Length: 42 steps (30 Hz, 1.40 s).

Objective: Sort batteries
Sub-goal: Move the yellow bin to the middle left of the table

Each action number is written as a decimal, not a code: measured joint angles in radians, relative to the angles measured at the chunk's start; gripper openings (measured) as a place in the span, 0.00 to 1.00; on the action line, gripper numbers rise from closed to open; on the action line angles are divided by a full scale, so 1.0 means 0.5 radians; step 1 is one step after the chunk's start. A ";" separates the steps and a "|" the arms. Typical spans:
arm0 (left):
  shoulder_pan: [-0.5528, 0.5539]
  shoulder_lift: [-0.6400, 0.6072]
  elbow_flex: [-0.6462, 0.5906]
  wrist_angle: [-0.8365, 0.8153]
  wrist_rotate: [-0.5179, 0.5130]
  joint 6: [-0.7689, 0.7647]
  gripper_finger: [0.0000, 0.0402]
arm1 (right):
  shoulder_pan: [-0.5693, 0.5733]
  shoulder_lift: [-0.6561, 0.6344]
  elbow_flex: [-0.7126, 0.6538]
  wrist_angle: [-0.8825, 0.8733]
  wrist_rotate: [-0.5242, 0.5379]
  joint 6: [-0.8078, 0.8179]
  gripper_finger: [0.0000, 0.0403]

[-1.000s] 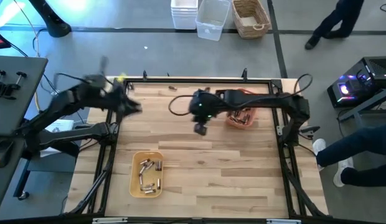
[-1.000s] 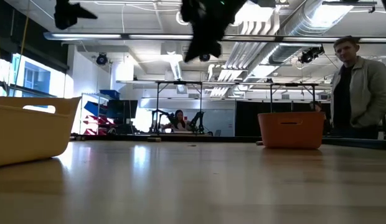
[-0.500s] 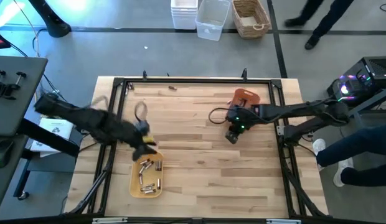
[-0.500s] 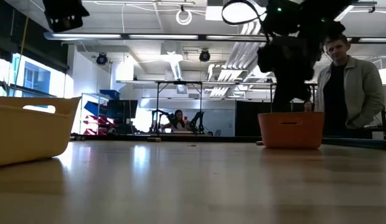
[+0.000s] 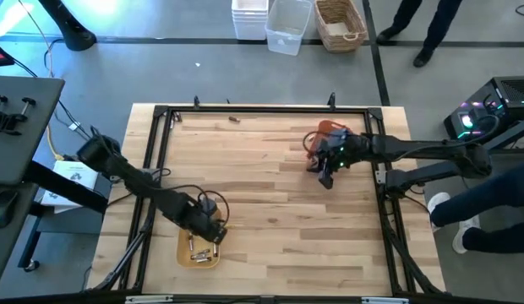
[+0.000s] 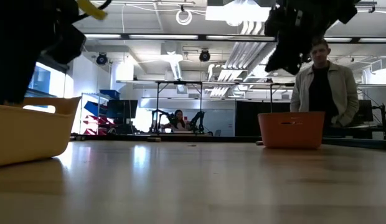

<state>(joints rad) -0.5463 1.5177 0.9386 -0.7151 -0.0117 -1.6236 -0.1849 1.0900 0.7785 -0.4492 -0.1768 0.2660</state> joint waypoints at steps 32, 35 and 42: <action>1.481 0.030 -0.021 -0.372 -0.457 1.634 0.00 | -0.574 0.437 0.415 -0.065 -0.169 -0.078 0.00; 1.672 0.030 -0.021 -0.241 -0.438 1.913 0.00 | -0.662 0.676 0.604 -0.202 -0.150 -0.100 0.00; 1.959 -0.005 0.068 -0.191 -0.075 2.426 0.00 | -0.917 1.215 1.090 -0.646 -0.022 -0.206 0.00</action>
<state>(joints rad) 0.4333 1.5154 0.9727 -0.8106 -0.0493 -0.4107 -0.6434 1.6976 1.3233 -0.7723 -0.1879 0.1632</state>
